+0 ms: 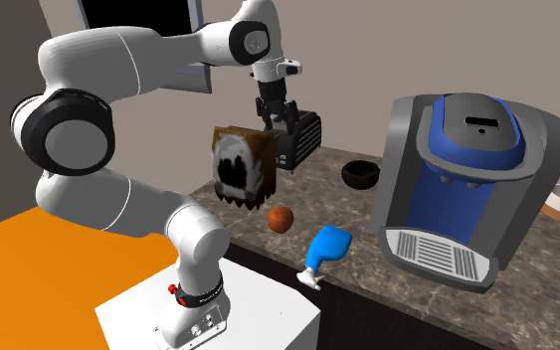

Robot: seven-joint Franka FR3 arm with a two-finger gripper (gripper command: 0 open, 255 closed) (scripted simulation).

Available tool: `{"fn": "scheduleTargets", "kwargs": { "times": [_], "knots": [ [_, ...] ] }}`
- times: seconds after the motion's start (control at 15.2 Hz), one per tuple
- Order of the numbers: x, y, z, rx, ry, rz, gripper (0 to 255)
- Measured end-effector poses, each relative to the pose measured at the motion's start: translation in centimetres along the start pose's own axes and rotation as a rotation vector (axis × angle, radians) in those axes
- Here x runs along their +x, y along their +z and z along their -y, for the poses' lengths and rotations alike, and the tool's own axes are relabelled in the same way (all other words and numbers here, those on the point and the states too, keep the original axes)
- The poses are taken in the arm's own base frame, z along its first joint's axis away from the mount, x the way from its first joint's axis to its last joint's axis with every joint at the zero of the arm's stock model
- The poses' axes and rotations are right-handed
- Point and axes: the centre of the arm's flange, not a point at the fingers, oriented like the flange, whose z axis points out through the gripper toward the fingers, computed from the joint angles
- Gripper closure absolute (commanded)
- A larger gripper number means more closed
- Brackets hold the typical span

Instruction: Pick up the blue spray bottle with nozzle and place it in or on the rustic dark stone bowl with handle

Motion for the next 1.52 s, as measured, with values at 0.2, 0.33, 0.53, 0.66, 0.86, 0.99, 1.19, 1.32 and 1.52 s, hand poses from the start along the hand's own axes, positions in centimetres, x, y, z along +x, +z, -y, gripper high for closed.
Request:
{"fn": "scheduleTargets", "kwargs": {
  "times": [0.2,0.33,0.53,0.66,0.86,0.99,1.19,1.32,1.52],
  "knots": [
    [-0.4,1.3,-1.0,0.003,0.002,0.007,0],
    [-0.9,2.8,-2.5,0.007,0.005,0.016,0],
    [-1.7,6.1,-4.6,0.015,0.009,0.034,0],
    [-2.2,7.8,-6.3,0.019,0.011,0.044,0],
    [-3.3,10.8,-8.8,0.027,0.016,0.061,0],
    [-4.2,13.0,-10.6,0.033,0.018,0.072,0],
    [-5.3,16.2,-12.7,0.04,0.022,0.089,0],
    [-6.1,17.9,-14.3,0.045,0.024,0.099,0],
    [-7.3,20.9,-16.7,0.053,0.028,0.116,0]
  ]
}}
